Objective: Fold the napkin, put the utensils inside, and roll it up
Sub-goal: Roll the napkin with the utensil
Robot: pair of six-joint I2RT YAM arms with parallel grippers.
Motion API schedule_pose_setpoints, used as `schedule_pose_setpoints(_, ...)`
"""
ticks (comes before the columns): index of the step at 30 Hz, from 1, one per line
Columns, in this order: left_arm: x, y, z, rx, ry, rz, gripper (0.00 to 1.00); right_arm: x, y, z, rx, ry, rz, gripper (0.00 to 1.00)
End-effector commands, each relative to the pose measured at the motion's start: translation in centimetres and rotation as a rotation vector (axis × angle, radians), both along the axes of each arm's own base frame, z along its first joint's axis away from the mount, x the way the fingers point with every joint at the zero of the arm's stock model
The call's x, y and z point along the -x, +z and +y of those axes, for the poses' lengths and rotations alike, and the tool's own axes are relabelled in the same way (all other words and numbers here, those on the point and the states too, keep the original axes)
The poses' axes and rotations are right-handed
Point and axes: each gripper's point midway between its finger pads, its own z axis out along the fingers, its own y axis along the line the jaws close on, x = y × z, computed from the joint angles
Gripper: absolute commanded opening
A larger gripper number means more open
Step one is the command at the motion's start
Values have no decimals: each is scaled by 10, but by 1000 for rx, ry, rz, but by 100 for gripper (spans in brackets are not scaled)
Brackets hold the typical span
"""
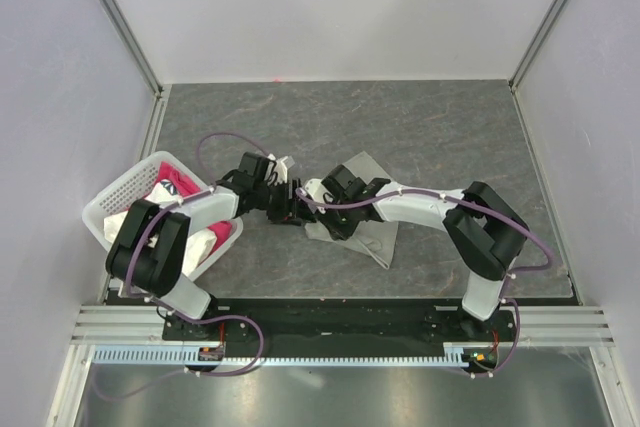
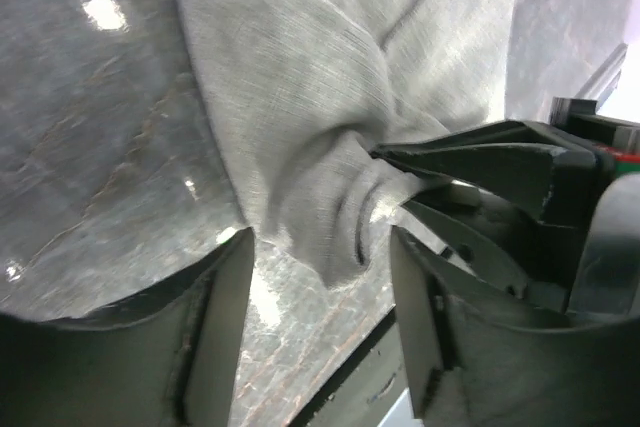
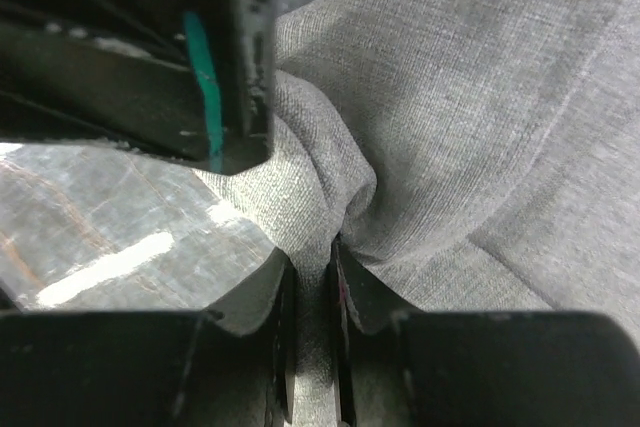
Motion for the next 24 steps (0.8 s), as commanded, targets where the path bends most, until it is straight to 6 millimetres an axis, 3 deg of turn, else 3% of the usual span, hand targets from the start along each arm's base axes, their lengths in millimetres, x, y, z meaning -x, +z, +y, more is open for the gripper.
schedule_pose_setpoints(1, -3, 8, 5, -2, 33, -67, 69, 35, -17, -9, 24, 28, 230, 20)
schedule_pose_setpoints(6, 5, 14, 2, 48, 5, -113, 74, 35, -16, -8, -9, 35, 325, 20)
schedule_pose_setpoints(14, 4, -3, 5, 28, 61, -59, 78, 42, -19, -7, -75, 60, 488, 18)
schedule_pose_setpoints(20, -4, -10, 3, 31, 92, -63, 70, 41, -21, -9, -95, 64, 533, 18)
schedule_pose_setpoints(24, -2, -18, 3, 29, 87, -44, 60, 40, -23, -9, -102, 67, 546, 18)
